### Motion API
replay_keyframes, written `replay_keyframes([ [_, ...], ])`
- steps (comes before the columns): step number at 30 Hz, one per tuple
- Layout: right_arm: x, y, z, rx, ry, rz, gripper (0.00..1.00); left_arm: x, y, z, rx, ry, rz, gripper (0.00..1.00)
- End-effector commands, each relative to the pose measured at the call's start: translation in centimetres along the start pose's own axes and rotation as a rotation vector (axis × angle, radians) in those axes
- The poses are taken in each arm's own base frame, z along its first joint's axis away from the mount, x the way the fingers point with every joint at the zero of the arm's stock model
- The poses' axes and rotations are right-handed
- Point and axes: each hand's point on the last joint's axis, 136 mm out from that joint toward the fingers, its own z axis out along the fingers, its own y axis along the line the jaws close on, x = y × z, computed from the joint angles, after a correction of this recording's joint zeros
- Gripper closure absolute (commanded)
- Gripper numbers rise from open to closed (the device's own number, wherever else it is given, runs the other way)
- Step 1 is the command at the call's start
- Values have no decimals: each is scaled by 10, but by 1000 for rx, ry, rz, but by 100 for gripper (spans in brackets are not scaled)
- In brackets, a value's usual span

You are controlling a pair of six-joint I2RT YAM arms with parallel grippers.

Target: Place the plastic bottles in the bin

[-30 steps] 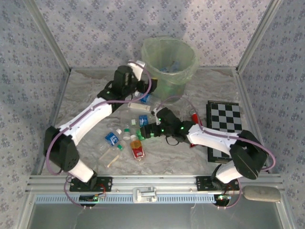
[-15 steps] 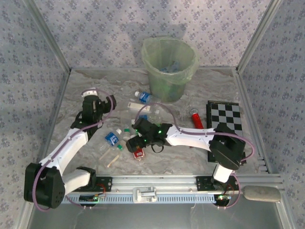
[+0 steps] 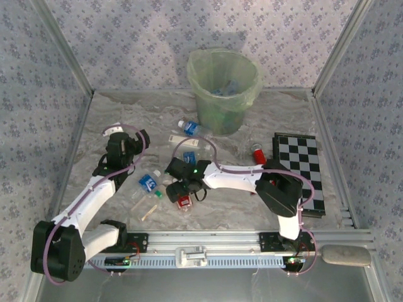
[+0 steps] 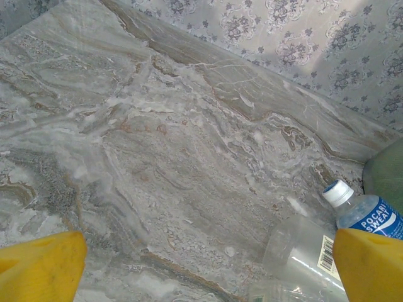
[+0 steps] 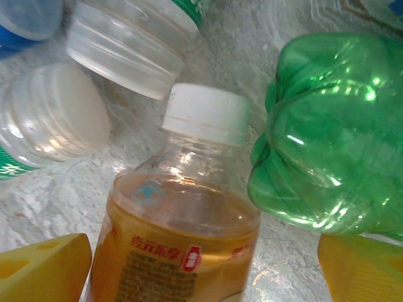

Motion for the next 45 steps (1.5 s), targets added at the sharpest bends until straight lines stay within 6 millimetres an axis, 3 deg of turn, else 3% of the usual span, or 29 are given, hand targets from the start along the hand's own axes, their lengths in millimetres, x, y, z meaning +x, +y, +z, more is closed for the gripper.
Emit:
replay_keyframes([
  [1,6,-4,3,42,40,9,7,-11,1,0,-5,-42,-21,0],
  [9,13,-6,13,43,80,11,19,-8,4,2,-12,-36,-21,0],
  [17,9,-6,11,13,51,12,43,-8,4,3,-12,-34,-29,0],
  [27,-4,2,-7,-66,-35,-36,48,-6,4,5,-10,-25,-41,0],
  [31,-33,18,-40,-210,-189,-132,48,-4,4,6,-10,-20,-45,0],
  [36,-65,13,-86,-280,-321,-190,49,-3,4,6,-13,-12,-47,0],
  [40,-104,-5,-136,-345,-472,-158,50,-1,7,6,-24,-3,-47,0],
  [45,-147,-47,-200,-307,-662,-134,50,-1,6,6,-13,-9,-48,0],
])
